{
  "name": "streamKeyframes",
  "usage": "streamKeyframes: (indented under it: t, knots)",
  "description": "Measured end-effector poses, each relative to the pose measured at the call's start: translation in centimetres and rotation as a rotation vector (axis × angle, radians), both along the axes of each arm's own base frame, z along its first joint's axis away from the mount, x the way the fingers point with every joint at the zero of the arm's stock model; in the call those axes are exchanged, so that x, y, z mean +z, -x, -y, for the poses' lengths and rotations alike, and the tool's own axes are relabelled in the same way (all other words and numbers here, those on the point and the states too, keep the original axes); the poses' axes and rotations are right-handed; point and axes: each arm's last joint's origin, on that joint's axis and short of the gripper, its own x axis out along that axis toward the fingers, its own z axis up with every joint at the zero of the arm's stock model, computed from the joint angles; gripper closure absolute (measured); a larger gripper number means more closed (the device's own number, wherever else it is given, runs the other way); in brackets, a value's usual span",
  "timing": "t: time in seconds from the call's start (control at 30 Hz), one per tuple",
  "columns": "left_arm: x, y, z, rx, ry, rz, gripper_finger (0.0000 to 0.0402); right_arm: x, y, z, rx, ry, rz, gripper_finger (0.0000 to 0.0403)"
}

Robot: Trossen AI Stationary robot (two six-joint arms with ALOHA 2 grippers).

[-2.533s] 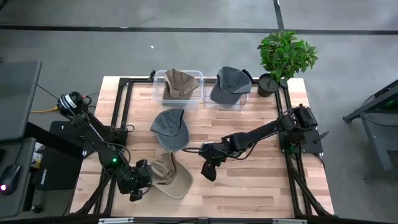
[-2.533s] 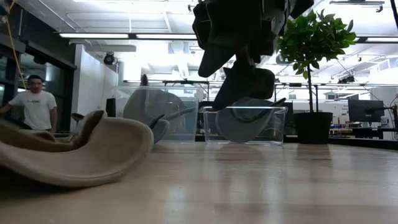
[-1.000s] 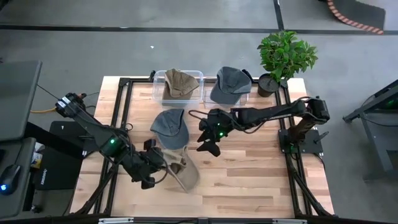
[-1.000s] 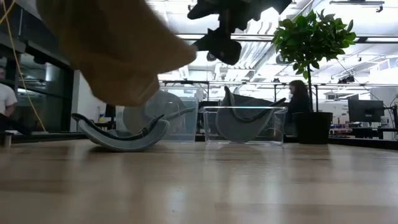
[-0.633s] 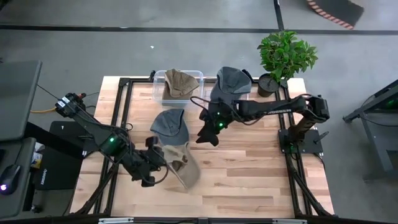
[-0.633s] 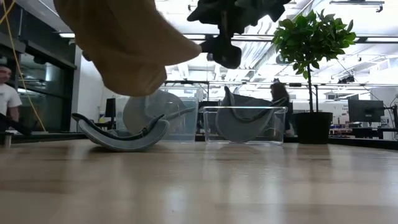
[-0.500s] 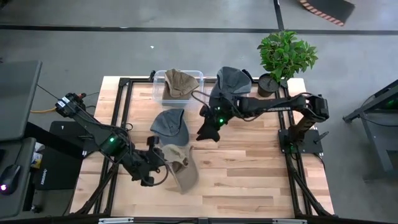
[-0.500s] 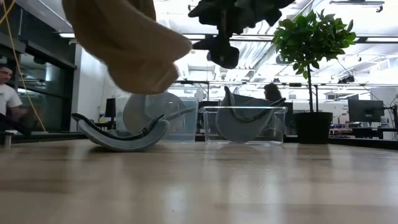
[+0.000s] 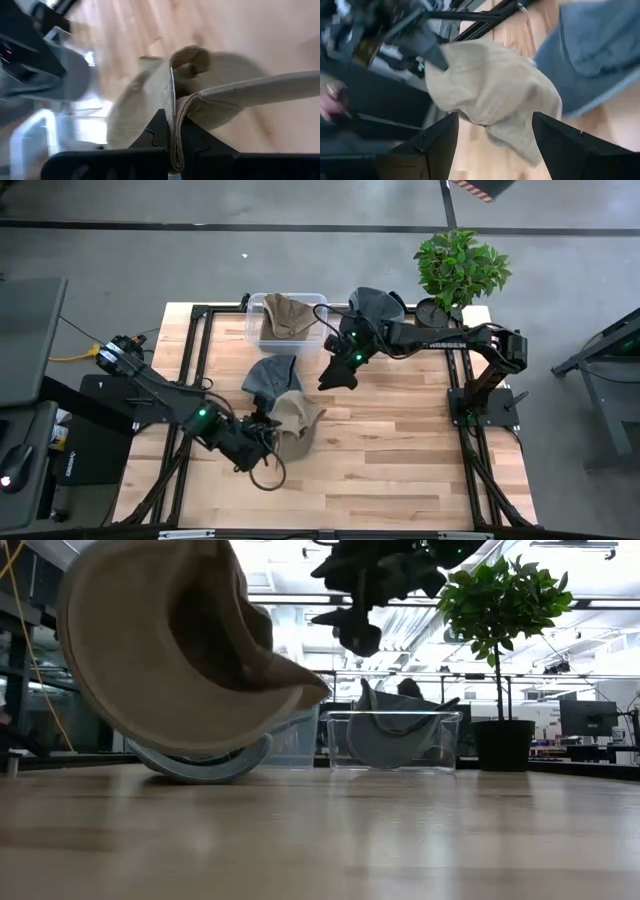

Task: Pick & Place hat
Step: Put the brown cap into the white bin

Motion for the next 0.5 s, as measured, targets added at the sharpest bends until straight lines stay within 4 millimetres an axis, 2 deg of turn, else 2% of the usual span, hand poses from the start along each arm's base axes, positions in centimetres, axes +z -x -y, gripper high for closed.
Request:
streamKeyframes:
  t: [0.07,0.2,0.37,0.5]
  knots:
    - [0.0,-0.4,-0.4,-0.03,-0.07,-0.011,0.0401,-0.1,0.0,-0.3,0.048,0.086,0.046,0.0155]
    - [0.5,-1.0,-0.9,-0.073,-0.105,-0.007,0.0401,-0.1,-0.2,-0.4,0.075,0.286,0.12,0.0155]
    - [3.2,-1.3,-0.7,-0.127,-0.12,0.051,0.0401,-0.2,-0.3,-0.2,0.104,0.599,0.2,0.0155]
    - [5.1,-1.4,-0.7,-0.132,-0.1,0.103,0.0401,-0.2,-0.4,-0.5,0.14,0.699,0.234,0.0155]
